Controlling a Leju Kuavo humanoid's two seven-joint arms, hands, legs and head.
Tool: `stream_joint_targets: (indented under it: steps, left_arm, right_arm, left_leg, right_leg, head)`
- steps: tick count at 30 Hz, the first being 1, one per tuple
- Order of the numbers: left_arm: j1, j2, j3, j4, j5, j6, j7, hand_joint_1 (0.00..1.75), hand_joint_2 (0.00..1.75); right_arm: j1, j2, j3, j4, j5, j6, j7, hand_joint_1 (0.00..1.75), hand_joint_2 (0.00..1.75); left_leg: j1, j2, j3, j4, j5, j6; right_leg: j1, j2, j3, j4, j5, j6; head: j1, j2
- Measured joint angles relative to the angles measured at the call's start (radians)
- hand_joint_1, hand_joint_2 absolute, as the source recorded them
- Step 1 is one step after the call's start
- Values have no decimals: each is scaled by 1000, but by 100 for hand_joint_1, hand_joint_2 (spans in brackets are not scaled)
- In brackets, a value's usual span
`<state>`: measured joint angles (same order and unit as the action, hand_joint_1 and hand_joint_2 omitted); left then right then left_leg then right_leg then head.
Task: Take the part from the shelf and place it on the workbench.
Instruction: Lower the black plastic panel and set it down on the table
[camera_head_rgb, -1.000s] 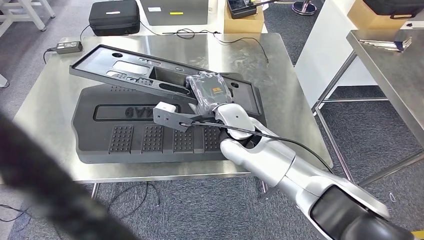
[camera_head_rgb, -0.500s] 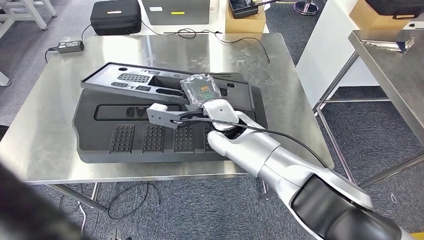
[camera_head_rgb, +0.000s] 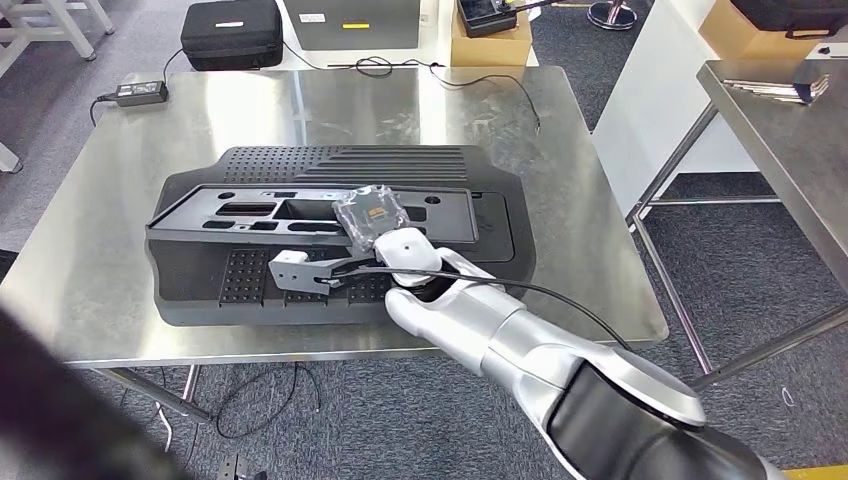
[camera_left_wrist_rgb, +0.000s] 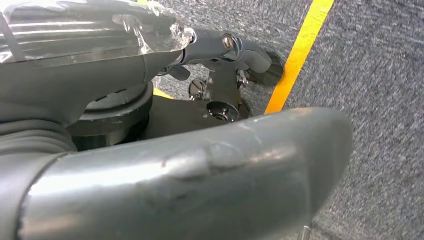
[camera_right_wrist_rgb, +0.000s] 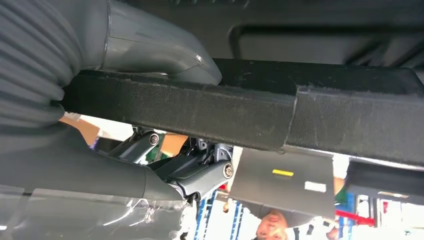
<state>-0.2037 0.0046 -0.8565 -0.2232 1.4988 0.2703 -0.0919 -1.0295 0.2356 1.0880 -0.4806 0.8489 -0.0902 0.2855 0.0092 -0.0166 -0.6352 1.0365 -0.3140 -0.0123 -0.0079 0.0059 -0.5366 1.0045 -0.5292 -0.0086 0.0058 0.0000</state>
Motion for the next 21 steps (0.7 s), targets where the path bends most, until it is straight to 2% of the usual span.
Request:
stream_joint_targets:
  steps: [2,6,10,21]
  left_arm:
    - [0,0,-2,0,-1,-11,0,0,175]
    - [1,0,-3,0,1,-28,-2,0,175]
    - [3,0,-3,0,8,-25,-6,0,0]
    - [12,0,-3,0,9,-12,-9,0,0]
  right_arm:
    - [6,9,6,10,-4,-5,-6,0,0]
    - [9,19,12,24,-11,-10,-8,0,0]
    - [12,22,18,31,-18,-11,-5,0,0]
    - [12,20,23,44,-40,-22,-1,0,0]
  left_leg:
    - [0,0,0,0,0,0]
    - [0,0,0,0,0,0]
    - [0,0,0,0,0,0]
    - [0,1,0,0,0,0]
  right_leg:
    - [0,0,0,0,0,0]
    - [0,0,0,0,0,0]
    - [0,0,0,0,0,0]
    - [0,1,0,0,0,0]
  head:
    - [0,0]
    - [-1,0]
    - [-1,0]
    - [0,0]
